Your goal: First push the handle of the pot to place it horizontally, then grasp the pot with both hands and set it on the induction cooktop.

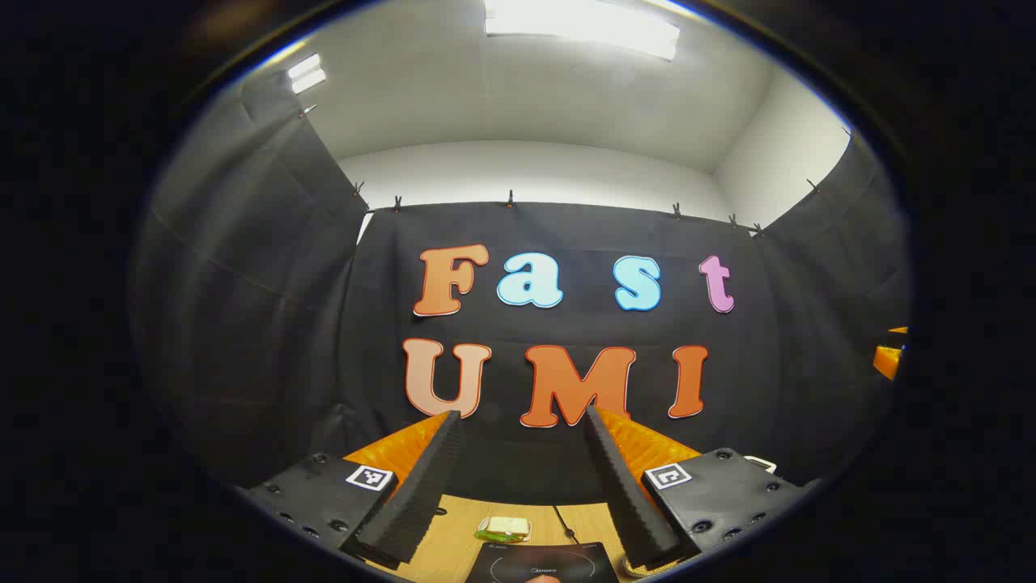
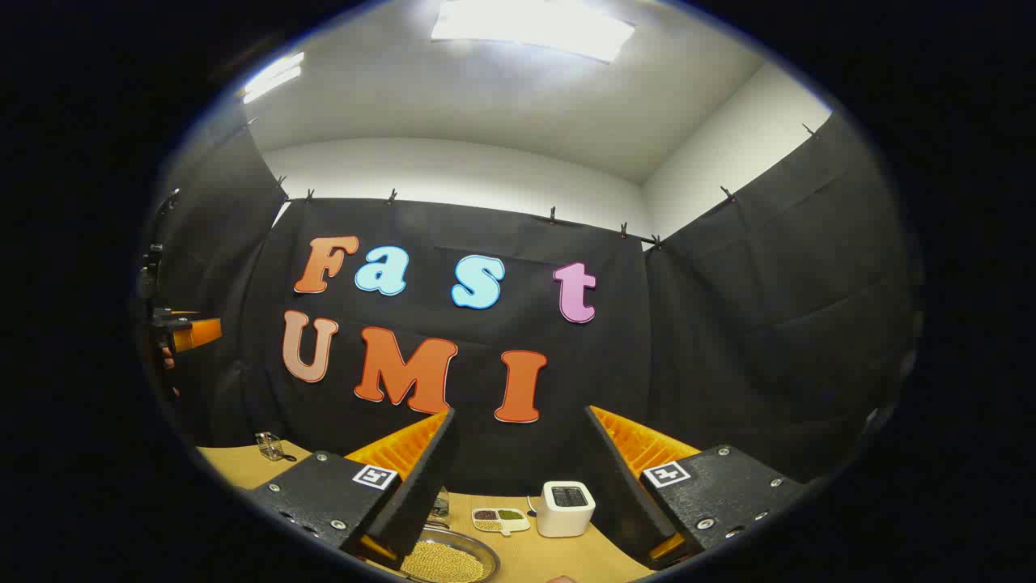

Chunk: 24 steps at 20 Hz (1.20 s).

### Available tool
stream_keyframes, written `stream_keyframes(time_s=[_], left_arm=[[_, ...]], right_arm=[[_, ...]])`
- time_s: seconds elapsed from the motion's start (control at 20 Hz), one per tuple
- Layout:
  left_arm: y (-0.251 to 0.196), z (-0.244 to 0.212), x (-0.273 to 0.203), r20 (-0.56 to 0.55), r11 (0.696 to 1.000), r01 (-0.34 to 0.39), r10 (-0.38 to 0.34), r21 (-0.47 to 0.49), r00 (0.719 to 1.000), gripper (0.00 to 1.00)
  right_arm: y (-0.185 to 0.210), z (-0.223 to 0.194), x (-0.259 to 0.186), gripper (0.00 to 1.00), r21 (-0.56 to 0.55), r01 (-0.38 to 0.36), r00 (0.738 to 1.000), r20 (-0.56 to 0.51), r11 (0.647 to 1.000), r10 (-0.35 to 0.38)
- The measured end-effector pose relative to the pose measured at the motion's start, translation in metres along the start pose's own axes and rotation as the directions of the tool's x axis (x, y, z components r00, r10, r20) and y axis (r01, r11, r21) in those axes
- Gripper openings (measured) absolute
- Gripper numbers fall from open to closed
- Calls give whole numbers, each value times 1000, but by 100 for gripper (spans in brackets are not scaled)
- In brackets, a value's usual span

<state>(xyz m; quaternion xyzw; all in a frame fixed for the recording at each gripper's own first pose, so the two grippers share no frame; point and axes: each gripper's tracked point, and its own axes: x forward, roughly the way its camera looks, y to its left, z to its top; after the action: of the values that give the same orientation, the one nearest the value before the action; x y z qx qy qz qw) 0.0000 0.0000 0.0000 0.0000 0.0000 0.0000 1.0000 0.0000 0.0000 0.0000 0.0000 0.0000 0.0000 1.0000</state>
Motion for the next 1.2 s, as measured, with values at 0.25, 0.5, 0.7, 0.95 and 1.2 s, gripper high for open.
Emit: stream_keyframes(time_s=[0.25,0.5,0.7,0.95,1.2], left_arm=[[-3,2,-2,5,1000,4,-4,9,1000,97],[-5,5,0,18,1000,3,-3,17,1000,98],[-4,3,1,15,999,-5,5,33,1000,98],[-4,0,4,12,1000,5,-5,9,1000,97],[-6,-6,3,-3,999,32,-32,-4,999,98]], right_arm=[[-1,5,1,95,13,0,1000,8,1000,-1],[-1,5,3,95,23,-2,1000,5,1000,1],[5,4,4,95,21,-21,1000,2,1000,21],[14,-1,9,95,28,-43,999,-13,999,43],[19,-12,9,95,47,-60,997,-40,997,62]])
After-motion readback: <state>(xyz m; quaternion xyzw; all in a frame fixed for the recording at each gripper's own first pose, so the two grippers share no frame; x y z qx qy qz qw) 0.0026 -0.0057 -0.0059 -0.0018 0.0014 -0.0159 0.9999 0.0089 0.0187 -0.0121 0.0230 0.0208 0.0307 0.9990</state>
